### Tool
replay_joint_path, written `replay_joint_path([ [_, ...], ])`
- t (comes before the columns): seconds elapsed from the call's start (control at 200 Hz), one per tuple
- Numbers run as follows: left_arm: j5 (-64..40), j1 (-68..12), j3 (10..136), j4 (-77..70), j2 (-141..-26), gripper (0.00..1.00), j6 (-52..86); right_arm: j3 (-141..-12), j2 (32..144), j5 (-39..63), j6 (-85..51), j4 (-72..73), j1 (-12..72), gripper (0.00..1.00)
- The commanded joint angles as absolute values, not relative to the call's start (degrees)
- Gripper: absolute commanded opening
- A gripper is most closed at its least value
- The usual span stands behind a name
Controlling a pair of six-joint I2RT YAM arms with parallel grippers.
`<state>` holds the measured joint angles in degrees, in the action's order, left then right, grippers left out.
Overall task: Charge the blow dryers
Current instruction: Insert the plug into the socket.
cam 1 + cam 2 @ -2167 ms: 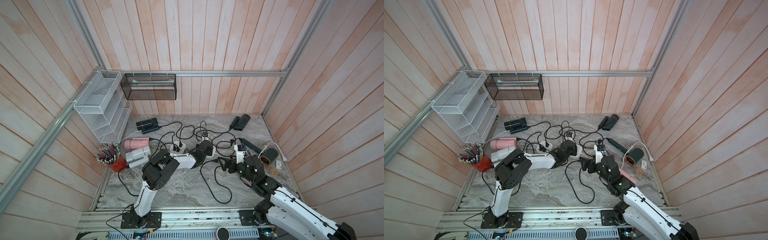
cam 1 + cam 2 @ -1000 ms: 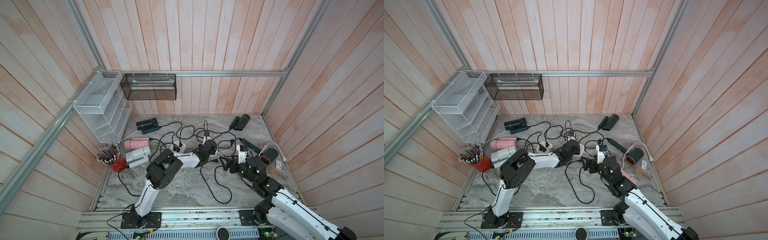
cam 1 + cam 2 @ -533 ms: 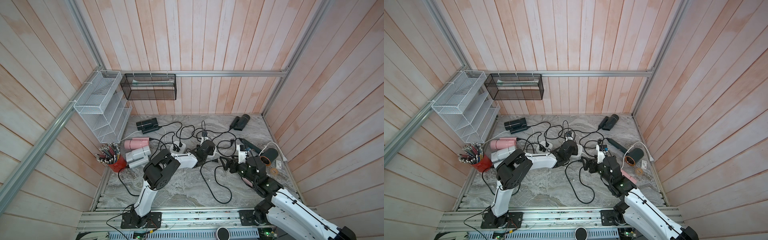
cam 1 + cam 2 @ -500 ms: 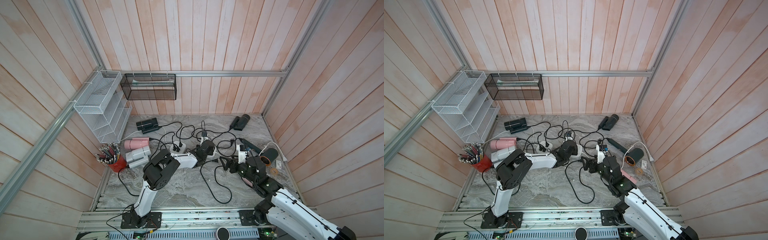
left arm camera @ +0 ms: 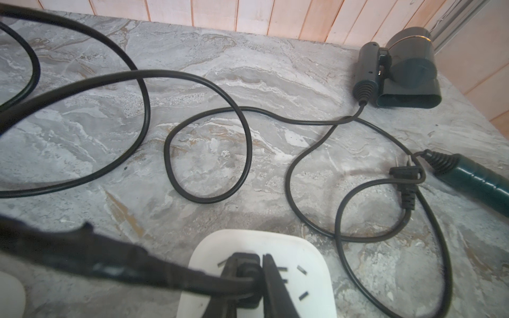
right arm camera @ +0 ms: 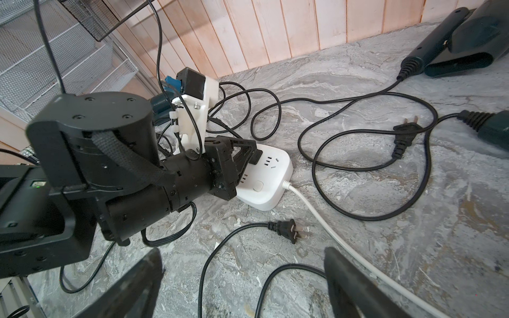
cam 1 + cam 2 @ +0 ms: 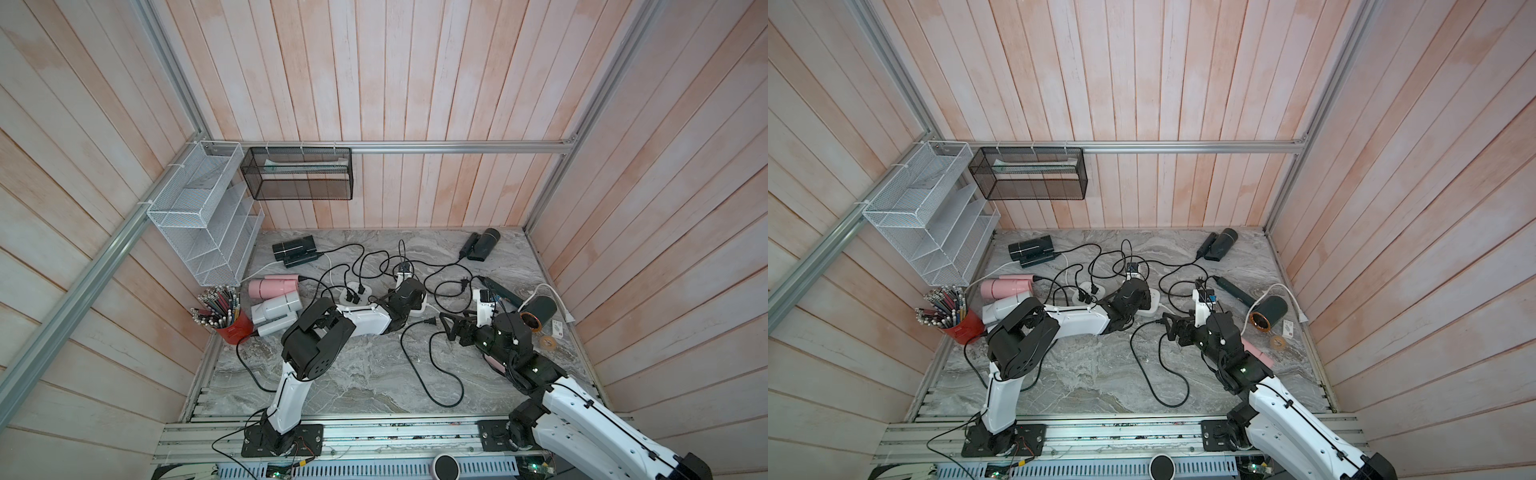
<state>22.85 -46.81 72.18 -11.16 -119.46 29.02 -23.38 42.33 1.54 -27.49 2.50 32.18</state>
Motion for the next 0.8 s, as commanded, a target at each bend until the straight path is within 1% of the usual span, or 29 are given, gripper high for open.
replay_joint_path([
  [0.0,22.0,-45.9,68.8,-0.5,-121.6,0.22,29.3,-23.3,42.3,1.7,-27.7,1.8,31.9,0.92],
  [0.27,21.9,-45.8,67.7,-1.0,-119.4,0.31,29.2,-23.3,42.4,1.7,-27.6,1.9,31.9,0.92],
  [0.53,18.9,-45.9,64.8,-2.0,-114.4,0.38,28.9,-23.3,42.9,2.2,-27.6,2.3,31.9,0.92],
  [0.795,14.3,-46.4,61.1,-2.0,-106.2,0.39,29.5,-24.4,44.4,2.6,-27.4,2.3,31.7,0.91],
])
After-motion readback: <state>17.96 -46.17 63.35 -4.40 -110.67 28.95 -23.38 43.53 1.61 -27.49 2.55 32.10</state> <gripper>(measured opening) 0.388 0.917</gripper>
